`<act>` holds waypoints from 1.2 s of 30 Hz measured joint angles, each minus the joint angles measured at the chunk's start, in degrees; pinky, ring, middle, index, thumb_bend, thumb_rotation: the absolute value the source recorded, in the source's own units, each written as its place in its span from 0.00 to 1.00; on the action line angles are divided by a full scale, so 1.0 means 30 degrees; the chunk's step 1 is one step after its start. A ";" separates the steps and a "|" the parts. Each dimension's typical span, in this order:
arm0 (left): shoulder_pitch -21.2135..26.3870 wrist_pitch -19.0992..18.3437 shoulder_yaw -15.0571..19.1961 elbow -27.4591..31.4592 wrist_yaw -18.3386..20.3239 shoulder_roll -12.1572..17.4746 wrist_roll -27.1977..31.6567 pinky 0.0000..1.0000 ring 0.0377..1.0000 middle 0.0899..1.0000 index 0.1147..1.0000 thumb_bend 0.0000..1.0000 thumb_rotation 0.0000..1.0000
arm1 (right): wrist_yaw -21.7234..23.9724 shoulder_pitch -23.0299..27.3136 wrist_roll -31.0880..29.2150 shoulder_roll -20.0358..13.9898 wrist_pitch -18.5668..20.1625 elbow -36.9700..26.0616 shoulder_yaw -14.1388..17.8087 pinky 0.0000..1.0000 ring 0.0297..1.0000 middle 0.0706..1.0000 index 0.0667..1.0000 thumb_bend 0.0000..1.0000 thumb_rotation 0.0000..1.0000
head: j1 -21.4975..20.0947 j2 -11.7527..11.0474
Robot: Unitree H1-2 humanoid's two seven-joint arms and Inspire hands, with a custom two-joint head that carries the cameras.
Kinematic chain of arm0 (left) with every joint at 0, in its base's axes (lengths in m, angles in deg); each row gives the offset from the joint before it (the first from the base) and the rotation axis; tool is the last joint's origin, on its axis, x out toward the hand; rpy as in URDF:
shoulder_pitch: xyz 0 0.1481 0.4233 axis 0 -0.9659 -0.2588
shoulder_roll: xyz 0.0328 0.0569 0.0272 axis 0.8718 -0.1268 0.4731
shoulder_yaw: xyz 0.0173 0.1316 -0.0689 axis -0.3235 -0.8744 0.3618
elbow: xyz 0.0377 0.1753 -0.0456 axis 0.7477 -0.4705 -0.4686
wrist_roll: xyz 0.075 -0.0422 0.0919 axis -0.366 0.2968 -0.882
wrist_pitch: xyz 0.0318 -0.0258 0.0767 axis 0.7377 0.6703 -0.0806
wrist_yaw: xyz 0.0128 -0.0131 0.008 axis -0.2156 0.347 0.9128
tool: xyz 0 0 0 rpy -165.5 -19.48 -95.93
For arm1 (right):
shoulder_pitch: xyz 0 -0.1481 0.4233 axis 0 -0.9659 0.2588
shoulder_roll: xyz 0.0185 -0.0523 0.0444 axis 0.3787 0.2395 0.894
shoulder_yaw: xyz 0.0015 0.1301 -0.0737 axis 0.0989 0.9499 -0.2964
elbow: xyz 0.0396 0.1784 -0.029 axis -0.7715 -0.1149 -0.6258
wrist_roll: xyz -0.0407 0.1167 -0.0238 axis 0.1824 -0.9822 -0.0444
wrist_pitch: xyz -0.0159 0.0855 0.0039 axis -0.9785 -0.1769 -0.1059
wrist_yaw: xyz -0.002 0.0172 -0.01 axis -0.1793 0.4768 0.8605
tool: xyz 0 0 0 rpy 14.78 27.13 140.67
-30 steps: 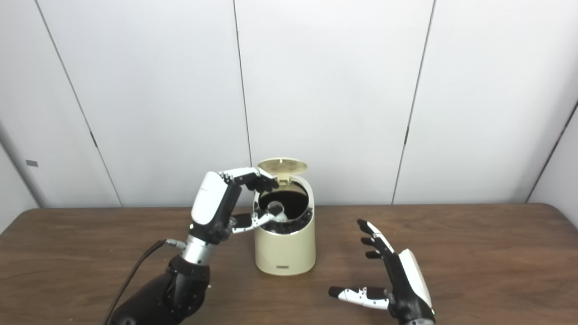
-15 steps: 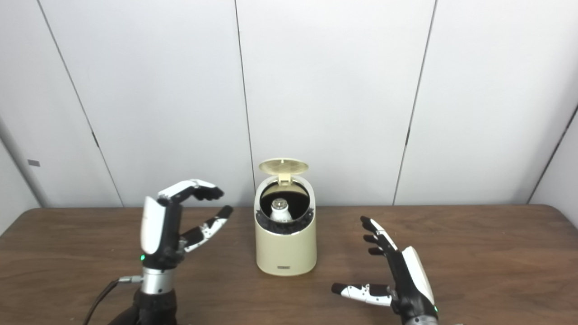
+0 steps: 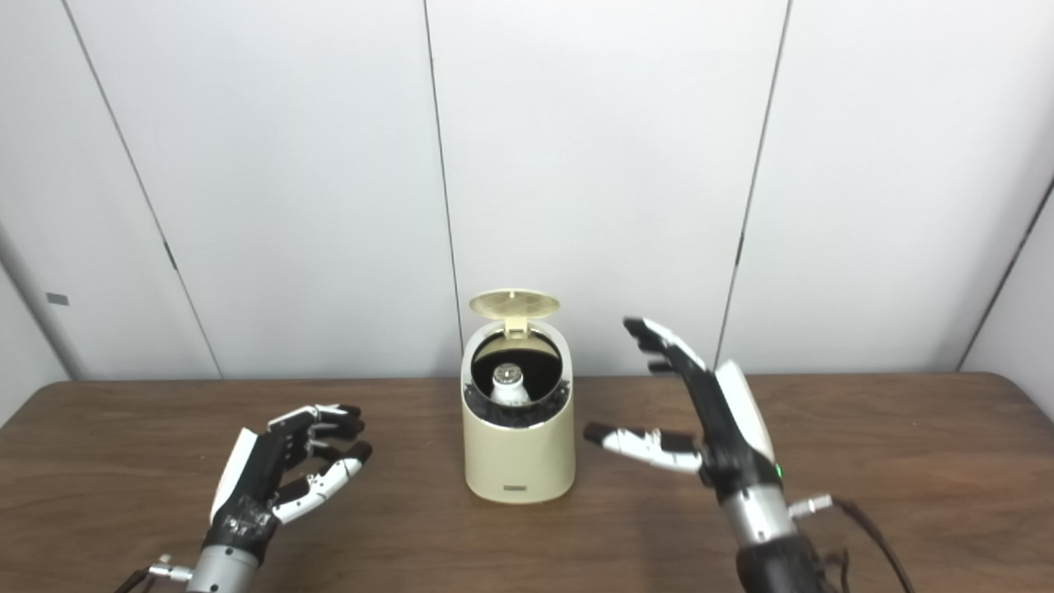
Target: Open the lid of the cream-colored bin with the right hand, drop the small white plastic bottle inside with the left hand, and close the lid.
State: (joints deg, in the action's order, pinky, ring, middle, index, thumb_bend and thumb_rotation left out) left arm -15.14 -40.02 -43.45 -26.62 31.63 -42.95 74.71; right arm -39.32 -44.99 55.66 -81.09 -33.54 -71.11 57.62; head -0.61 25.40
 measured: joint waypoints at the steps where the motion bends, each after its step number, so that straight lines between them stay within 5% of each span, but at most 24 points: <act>1: -0.0049 -0.0182 0.0302 0.0003 0.0352 -0.0126 -0.0017 0.60 0.68 0.75 0.78 0.55 0.41 | 0.0252 0.0398 0.0149 -0.0016 0.0293 -0.0119 -0.0130 0.74 0.82 0.82 0.82 0.66 0.47 | -0.0029 -0.0029; 9: -0.0604 -0.0717 0.1350 -0.0032 0.3721 -0.1068 -0.0018 0.59 0.70 0.77 0.82 0.56 0.35 | 0.1458 0.1952 0.1124 -0.0302 0.1637 -0.0035 -0.0725 0.69 0.81 0.83 0.82 0.66 0.51 | -0.0059 -0.0176; 17: -0.0576 -0.0605 0.2287 -0.1227 0.5698 -0.1068 -0.0213 0.61 0.71 0.77 0.82 0.55 0.26 | 0.2741 0.2944 0.1200 -0.0615 0.2036 0.0415 -0.1159 0.79 0.86 0.84 0.84 0.64 0.56 | 0.0029 -0.0410; 28: -0.0353 0.0020 0.2607 -0.1606 0.6773 -0.1108 -0.1571 0.63 0.70 0.77 0.82 0.57 0.21 | 0.5140 0.4821 0.2157 -0.1618 0.3319 0.0258 -0.2294 0.80 0.89 0.86 0.84 0.65 0.65 | 0.0175 -0.0469; 36: -0.0335 0.0122 0.2804 -0.1687 0.6813 -0.1456 -0.2060 0.63 0.70 0.77 0.82 0.57 0.20 | 0.6085 0.5192 0.2747 -0.1770 0.3365 0.0434 -0.3020 0.79 0.88 0.85 0.83 0.66 0.59 | 0.0321 -0.0352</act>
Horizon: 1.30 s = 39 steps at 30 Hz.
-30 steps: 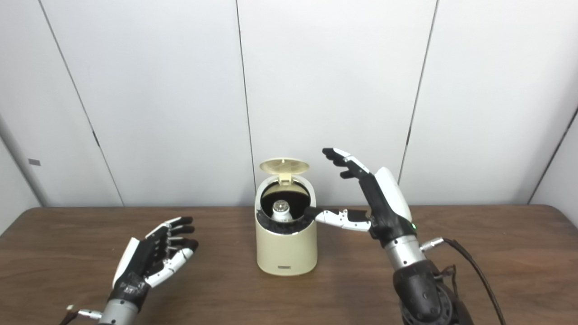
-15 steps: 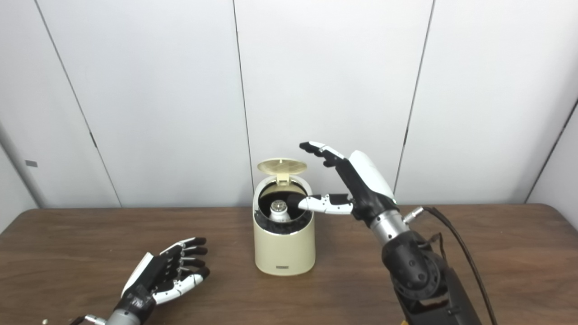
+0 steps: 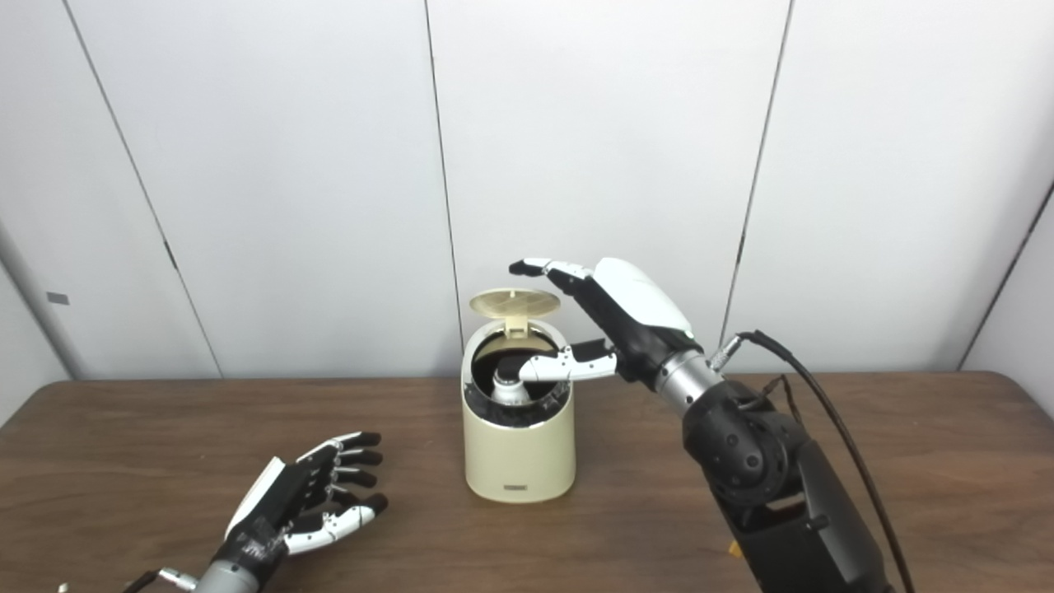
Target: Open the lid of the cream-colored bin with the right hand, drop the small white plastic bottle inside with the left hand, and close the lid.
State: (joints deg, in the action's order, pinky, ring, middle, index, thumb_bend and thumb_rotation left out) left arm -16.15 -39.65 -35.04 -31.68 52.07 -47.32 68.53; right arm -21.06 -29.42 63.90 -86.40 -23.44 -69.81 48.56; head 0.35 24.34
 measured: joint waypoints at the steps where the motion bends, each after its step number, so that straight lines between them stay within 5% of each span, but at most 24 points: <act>1: 0.0000 0.0000 0.0026 0.0000 0.0013 -0.0028 -0.0013 0.63 0.71 0.77 0.83 0.57 0.20 | 0.0025 0.0000 0.0063 0.0001 0.0005 -0.0002 -0.0025 0.78 0.88 0.85 0.82 0.66 0.59 | 0.0001 0.0001; 16: 0.0011 -0.0238 0.0409 0.0069 0.0424 -0.0337 -0.0203 0.63 0.72 0.77 0.83 0.54 0.21 | 0.0569 -0.0238 0.0265 -0.0115 0.0475 -0.0636 -0.0283 0.79 0.90 0.73 0.69 0.66 0.54 | 0.0498 0.0323; 30: 0.0008 -0.0512 0.0613 0.0211 0.0450 -0.0672 -0.0361 0.63 0.72 0.77 0.82 0.55 0.19 | 0.0581 -0.0637 0.0428 -0.0719 -0.1355 -0.0816 -0.0580 0.73 0.84 0.68 0.65 0.63 0.50 | 0.0557 0.0733; 39: 0.0006 -0.0660 0.0614 0.0315 0.0387 -0.0845 -0.0841 0.62 0.71 0.76 0.82 0.56 0.20 | 0.1221 -0.1129 0.1087 -0.1101 -0.1457 -0.1323 -0.0952 0.79 0.87 0.70 0.68 0.64 0.51 | 0.0821 0.1055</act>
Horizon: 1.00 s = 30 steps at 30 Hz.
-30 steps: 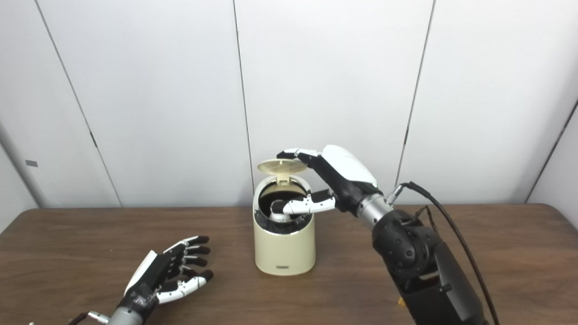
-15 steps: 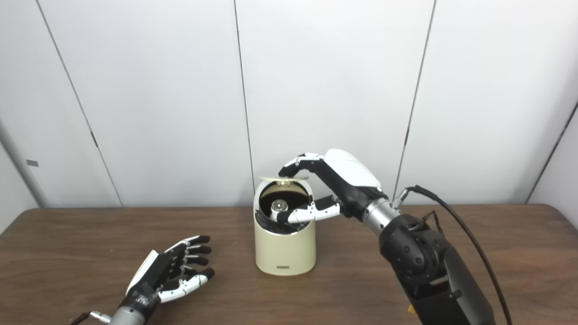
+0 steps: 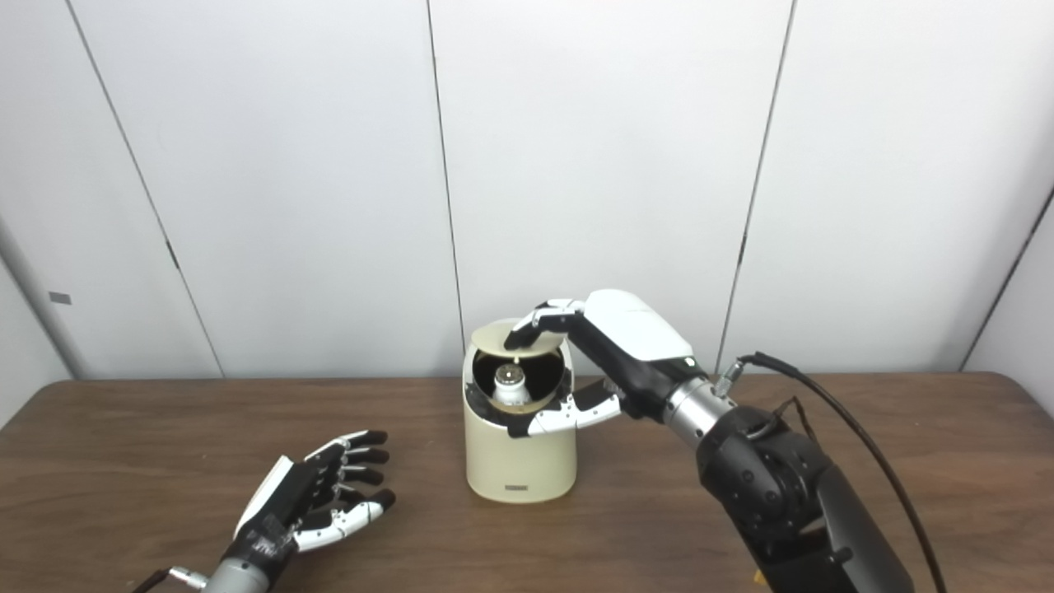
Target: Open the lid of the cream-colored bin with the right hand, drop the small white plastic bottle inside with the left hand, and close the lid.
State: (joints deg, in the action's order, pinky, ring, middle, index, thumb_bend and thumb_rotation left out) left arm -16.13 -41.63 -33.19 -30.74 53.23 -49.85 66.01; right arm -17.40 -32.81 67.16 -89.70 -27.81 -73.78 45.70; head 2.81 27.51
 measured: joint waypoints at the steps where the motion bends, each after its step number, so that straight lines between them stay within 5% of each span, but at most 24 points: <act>1: -0.0001 0.0000 0.0003 0.0002 -0.0016 -0.0026 -0.0026 0.62 0.71 0.76 0.82 0.57 0.20 | 0.0134 -0.0025 0.0117 -0.0025 0.0009 0.0000 -0.0138 0.79 0.88 0.70 0.68 0.64 0.51 | 0.0000 0.0000; 8: -0.0068 -0.0033 0.0005 0.0176 -0.0023 -0.0210 -0.0270 0.64 0.72 0.76 0.82 0.56 0.21 | 0.0274 -0.0066 0.0856 -0.0161 -0.0917 0.0249 -0.0575 0.76 0.85 0.69 0.67 0.68 0.48 | 0.0146 0.0205; 30: -0.0290 -0.0172 0.0026 0.0586 0.0011 -0.0418 -0.0706 0.63 0.71 0.76 0.81 0.57 0.21 | -0.0224 -0.0335 0.3132 -0.0528 -0.3946 0.1072 -0.1081 0.90 0.89 0.69 0.70 0.70 0.49 | 0.0293 0.0586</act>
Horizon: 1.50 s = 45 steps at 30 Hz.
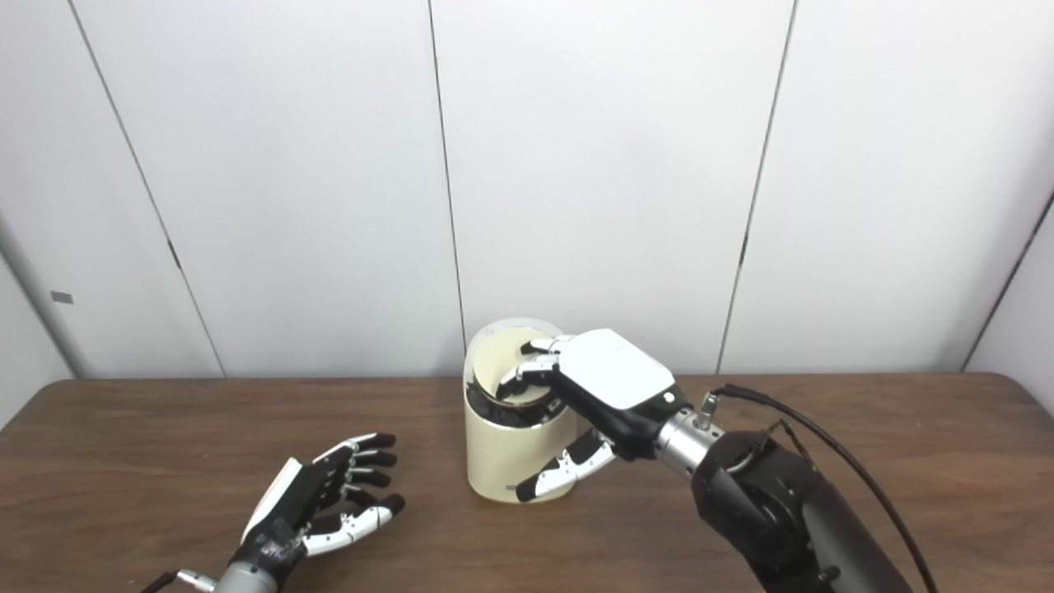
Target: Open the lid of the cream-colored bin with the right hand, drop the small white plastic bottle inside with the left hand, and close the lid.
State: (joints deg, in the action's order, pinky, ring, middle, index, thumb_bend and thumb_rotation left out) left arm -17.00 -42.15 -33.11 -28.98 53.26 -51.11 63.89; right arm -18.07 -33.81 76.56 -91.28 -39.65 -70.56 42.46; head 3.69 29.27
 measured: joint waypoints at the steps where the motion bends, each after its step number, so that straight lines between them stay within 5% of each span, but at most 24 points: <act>1: -0.0001 0.0000 0.0003 0.0004 0.0000 0.0000 -0.0007 0.63 0.71 0.76 0.81 0.57 0.21 | 0.0001 0.0000 0.0099 -0.0001 -0.0025 -0.0002 -0.0017 0.90 0.89 0.69 0.70 0.70 0.49 | 0.0000 0.0029; 17: -0.0098 -0.0323 0.0018 0.0311 0.0070 -0.0007 -0.0071 0.63 0.71 0.76 0.82 0.57 0.22 | 0.1137 0.0136 0.1441 -0.0006 0.0932 -0.0720 -0.0359 0.93 0.89 0.69 0.70 0.73 0.52 | 0.0029 0.0381; 45: -0.0167 -0.0657 0.0067 0.0514 0.0167 -0.0016 -0.0007 0.63 0.71 0.76 0.82 0.57 0.22 | 0.2692 0.0400 0.0809 -0.0056 0.2457 -0.1338 -0.0686 0.91 0.88 0.71 0.73 0.73 0.59 | 0.0146 0.0645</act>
State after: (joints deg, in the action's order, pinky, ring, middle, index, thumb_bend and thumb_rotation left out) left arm -17.50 -44.12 -32.91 -27.44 53.76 -51.15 63.87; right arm -9.99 -32.61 78.99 -91.45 -32.28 -74.58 40.40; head 4.13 31.20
